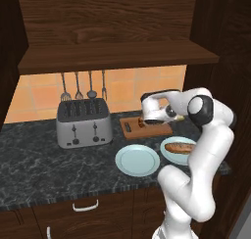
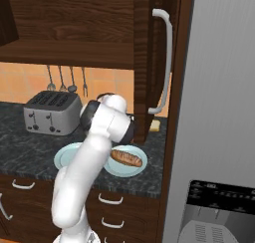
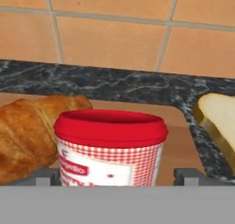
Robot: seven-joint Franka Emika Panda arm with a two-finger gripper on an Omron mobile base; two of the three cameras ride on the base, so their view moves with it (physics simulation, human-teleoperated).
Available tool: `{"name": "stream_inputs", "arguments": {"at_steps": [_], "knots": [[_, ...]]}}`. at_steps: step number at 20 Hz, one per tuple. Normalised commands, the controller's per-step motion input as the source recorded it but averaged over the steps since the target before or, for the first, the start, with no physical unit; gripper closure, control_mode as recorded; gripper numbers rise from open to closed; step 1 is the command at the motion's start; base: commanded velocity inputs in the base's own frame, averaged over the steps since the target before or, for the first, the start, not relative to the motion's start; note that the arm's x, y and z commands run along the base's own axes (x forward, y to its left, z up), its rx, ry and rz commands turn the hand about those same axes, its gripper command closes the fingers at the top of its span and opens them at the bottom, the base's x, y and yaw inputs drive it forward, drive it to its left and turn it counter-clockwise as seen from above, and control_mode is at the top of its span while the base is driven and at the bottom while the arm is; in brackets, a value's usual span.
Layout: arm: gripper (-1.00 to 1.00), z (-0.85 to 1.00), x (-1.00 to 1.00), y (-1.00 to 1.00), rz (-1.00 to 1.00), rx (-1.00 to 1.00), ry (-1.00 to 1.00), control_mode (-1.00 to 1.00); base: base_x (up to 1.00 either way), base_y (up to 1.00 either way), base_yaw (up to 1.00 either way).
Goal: From the different types of pastries on the counter, select a croissant and place it on the cutting board. Then retrieve a jar of jam from the cabinet and place it alongside the croissant on the cutting board.
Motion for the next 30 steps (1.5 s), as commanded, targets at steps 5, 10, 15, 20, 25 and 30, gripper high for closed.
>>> {"name": "stream_inputs", "arguments": {"at_steps": [5,10,15,20,25,30], "knots": [[-1.00,-0.12,-0.65,-0.04,-0.03,0.02,-0.04,-1.00,0.00,0.00,0.00],[-1.00,0.16,-0.79,-0.10,-0.01,0.02,-0.18,-1.00,0.00,0.00,0.00],[-1.00,0.03,-1.00,0.06,0.00,0.00,-0.24,-1.00,0.00,0.00,0.00],[-1.00,0.00,-0.96,0.35,0.00,0.00,-0.20,-1.00,0.00,0.00,0.00],[-1.00,0.00,-0.84,0.53,0.01,0.00,-0.15,-1.00,0.00,0.00,0.00],[-1.00,0.03,-0.48,0.65,0.07,0.00,-0.10,-1.00,0.00,0.00,0.00]]}}
